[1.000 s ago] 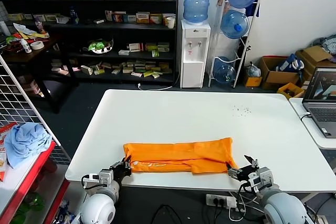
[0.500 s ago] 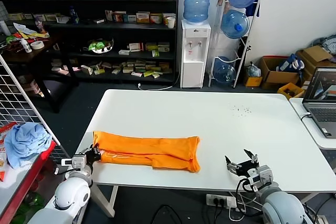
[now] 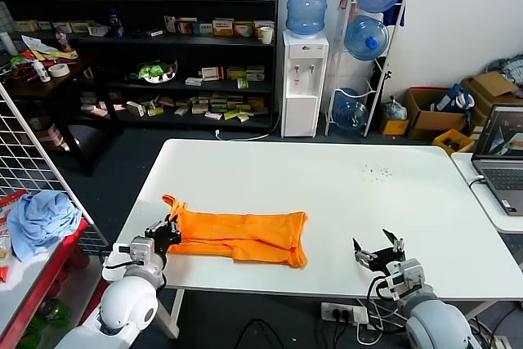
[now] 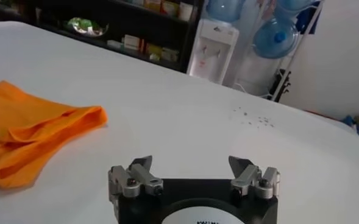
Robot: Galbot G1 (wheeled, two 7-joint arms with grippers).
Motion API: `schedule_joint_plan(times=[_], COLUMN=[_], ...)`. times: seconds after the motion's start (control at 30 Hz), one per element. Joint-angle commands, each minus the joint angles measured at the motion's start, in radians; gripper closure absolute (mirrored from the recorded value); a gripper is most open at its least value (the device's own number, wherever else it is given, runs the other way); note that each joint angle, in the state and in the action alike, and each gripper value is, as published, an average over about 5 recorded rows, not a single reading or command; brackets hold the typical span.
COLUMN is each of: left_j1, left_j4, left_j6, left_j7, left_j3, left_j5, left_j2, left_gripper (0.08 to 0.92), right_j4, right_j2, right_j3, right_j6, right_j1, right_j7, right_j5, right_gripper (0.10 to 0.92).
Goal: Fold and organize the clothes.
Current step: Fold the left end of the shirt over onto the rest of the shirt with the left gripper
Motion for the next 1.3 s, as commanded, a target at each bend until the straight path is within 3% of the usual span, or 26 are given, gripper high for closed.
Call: schedule_joint_plan(times=[0.03,0.37,0.83,1.07,1.3], left_j1=[-0.106,-0.228,-0.212,-0.227,-0.197], left_j4=[-0.034,0.131,0.165,0.196,0.084], left_j6=[0.019,0.02,0.056,-0.004,-0.066], left_j7=[-0.013,-0.029,-0.037,0.007,0.047], left_j3=[0.273,0.402,0.465,0.445,0.413], left_j5=[-0.021,-0.005,-0.002,-0.015,-0.029], left_j2=[-0.14,-0.344,-0.395,-0.392,-0.328], left_gripper=[0.872,0.872,0.859,0.685,0.478], right_j4=[-0.012,-0.012,-0.014,-0.007,-0.005], right_j2=[0.033,0.054,0.058,0.061,0.062], right_j3=[0.008,0.023,0.02,0.011,0.004], right_j6=[0.022,0.019,0.016,0.01,0.006], right_j1=[-0.002,-0.005,-0.002,0.006,0.015], right_j7=[0.006,0.01,0.009,0.009,0.009], right_j5=[-0.035,-0.047,-0.049,-0.049,-0.047], right_gripper=[0.203,0.203,0.203,0.203,0.203])
